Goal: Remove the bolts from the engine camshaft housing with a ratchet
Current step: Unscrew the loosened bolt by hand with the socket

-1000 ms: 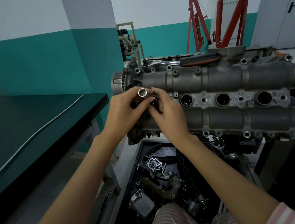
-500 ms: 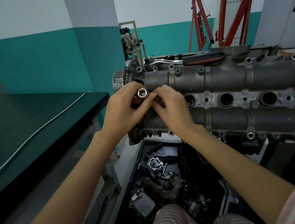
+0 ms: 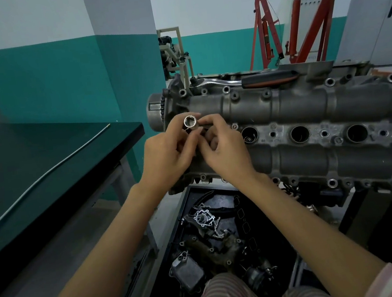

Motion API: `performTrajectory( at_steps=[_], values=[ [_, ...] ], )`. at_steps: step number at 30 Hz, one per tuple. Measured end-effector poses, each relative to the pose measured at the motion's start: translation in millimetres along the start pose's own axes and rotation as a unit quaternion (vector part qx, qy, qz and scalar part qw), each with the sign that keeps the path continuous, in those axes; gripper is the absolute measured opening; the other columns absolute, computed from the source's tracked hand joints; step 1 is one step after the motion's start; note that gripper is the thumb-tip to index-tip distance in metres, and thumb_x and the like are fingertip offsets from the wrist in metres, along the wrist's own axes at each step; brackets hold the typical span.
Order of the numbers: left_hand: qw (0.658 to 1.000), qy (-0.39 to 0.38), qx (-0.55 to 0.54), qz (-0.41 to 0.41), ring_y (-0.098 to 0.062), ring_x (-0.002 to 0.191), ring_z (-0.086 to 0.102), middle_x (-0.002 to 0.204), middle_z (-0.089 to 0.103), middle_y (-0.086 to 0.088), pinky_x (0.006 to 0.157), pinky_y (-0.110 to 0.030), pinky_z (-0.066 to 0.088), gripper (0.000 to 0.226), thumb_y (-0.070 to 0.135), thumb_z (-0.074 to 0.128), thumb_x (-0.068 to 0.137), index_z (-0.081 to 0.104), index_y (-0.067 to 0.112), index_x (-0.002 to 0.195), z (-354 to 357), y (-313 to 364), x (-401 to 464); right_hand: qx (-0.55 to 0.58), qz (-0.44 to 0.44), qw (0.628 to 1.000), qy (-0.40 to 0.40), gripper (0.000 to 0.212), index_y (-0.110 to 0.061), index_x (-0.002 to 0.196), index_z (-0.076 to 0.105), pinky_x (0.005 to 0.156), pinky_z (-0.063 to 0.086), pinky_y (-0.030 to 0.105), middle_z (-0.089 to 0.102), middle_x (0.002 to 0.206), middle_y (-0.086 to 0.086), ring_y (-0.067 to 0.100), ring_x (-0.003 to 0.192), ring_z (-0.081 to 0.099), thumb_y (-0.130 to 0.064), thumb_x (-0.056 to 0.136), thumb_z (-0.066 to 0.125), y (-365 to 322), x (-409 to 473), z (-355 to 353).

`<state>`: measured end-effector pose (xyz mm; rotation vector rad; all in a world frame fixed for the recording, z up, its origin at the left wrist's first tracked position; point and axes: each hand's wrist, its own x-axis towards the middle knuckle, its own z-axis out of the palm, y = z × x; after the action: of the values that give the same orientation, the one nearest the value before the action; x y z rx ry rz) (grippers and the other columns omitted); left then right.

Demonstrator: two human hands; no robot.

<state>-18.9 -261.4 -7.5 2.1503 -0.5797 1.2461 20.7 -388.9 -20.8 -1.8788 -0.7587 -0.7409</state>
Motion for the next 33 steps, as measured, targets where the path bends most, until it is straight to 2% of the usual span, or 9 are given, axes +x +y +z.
performTrajectory(
  at_steps=[4, 8, 13, 15, 18, 23, 27, 31, 33],
  values=[
    [0.997, 0.071, 0.002, -0.041, -0.026, 0.046, 0.057, 0.054, 0.061, -0.009, 0.044, -0.043, 0.045, 0.030, 0.032, 0.054, 0.088, 0.055, 0.002, 0.086, 10, 4, -1, 0.009, 0.020, 1.000, 0.019, 0.023, -0.011, 0.103, 0.052, 0.048, 0.034, 0.014, 0.043, 0.058, -0.013, 0.002, 0.050, 0.046, -0.019, 0.085, 0.064, -1, -4, 3],
    [0.992, 0.105, 0.000, -0.074, -0.026, 0.045, 0.052, 0.054, 0.056, -0.009, 0.042, -0.041, 0.042, 0.034, 0.037, 0.060, 0.083, 0.045, 0.008, 0.073, 13, 8, -1, 0.022, 0.032, 0.999, 0.036, 0.016, -0.017, 0.090, 0.050, 0.050, 0.035, 0.016, 0.042, 0.057, -0.011, 0.004, 0.049, 0.041, -0.021, 0.085, 0.065, -4, -4, 5],
    [0.995, 0.083, -0.012, -0.053, -0.017, 0.049, 0.055, 0.059, 0.059, -0.002, 0.046, -0.038, 0.045, 0.024, 0.034, 0.058, 0.086, 0.054, 0.011, 0.084, 9, 9, -2, 0.013, 0.018, 0.999, 0.041, 0.010, -0.012, 0.082, 0.053, 0.053, 0.036, 0.018, 0.041, 0.058, -0.016, 0.001, 0.052, 0.041, -0.012, 0.086, 0.062, -6, -6, 4],
    [0.997, 0.063, -0.008, -0.037, -0.015, 0.049, 0.055, 0.059, 0.060, 0.000, 0.047, -0.039, 0.046, 0.019, 0.030, 0.054, 0.088, 0.059, 0.012, 0.092, 7, 8, -4, 0.009, 0.013, 0.999, 0.035, 0.005, -0.007, 0.085, 0.056, 0.055, 0.036, 0.019, 0.041, 0.060, -0.017, -0.001, 0.054, 0.042, -0.010, 0.087, 0.060, -5, -7, 4],
    [0.998, 0.050, -0.005, -0.033, -0.016, 0.049, 0.057, 0.059, 0.062, -0.002, 0.048, -0.041, 0.047, 0.020, 0.028, 0.053, 0.090, 0.062, 0.012, 0.099, 6, 7, -5, -0.012, -0.002, 0.999, 0.030, 0.005, -0.005, 0.091, 0.059, 0.054, 0.034, 0.011, 0.038, 0.058, -0.019, -0.006, 0.056, 0.045, -0.009, 0.088, 0.058, -6, -7, 3],
    [0.994, 0.081, 0.014, -0.069, -0.019, 0.046, 0.051, 0.053, 0.056, -0.005, 0.047, -0.036, 0.041, 0.031, 0.036, 0.055, 0.086, 0.055, 0.005, 0.081, 9, 7, -2, -0.042, -0.026, 0.998, 0.027, 0.014, -0.008, 0.102, 0.062, 0.055, 0.035, 0.005, 0.033, 0.057, -0.023, -0.012, 0.057, 0.046, -0.008, 0.089, 0.056, -9, -6, 1],
    [0.993, 0.092, 0.010, -0.078, -0.020, 0.046, 0.048, 0.053, 0.053, -0.006, 0.044, -0.029, 0.037, 0.036, 0.036, 0.063, 0.083, 0.048, 0.006, 0.072, 11, 7, -1, -0.032, -0.008, 0.999, 0.022, 0.022, -0.011, 0.109, 0.058, 0.052, 0.035, 0.011, 0.039, 0.057, -0.017, -0.001, 0.050, 0.043, -0.014, 0.088, 0.060, -10, -6, 1],
    [0.992, 0.096, -0.010, -0.080, -0.016, 0.048, 0.050, 0.055, 0.055, -0.003, 0.046, -0.026, 0.040, 0.027, 0.033, 0.064, 0.084, 0.051, 0.011, 0.076, 11, 9, -2, -0.003, -0.001, 0.999, 0.043, 0.013, -0.008, 0.095, 0.058, 0.050, 0.036, 0.013, 0.039, 0.055, -0.016, 0.000, 0.051, 0.047, -0.015, 0.086, 0.064, -10, -6, 2],
    [0.994, 0.083, -0.029, -0.069, -0.016, 0.049, 0.052, 0.058, 0.058, -0.002, 0.047, -0.032, 0.044, 0.020, 0.031, 0.060, 0.085, 0.058, 0.012, 0.086, 10, 10, -4, 0.002, -0.005, 0.999, 0.044, 0.008, -0.006, 0.091, 0.059, 0.053, 0.036, 0.011, 0.038, 0.056, -0.019, -0.005, 0.056, 0.048, -0.012, 0.087, 0.062, -9, -7, 2]
  ],
)
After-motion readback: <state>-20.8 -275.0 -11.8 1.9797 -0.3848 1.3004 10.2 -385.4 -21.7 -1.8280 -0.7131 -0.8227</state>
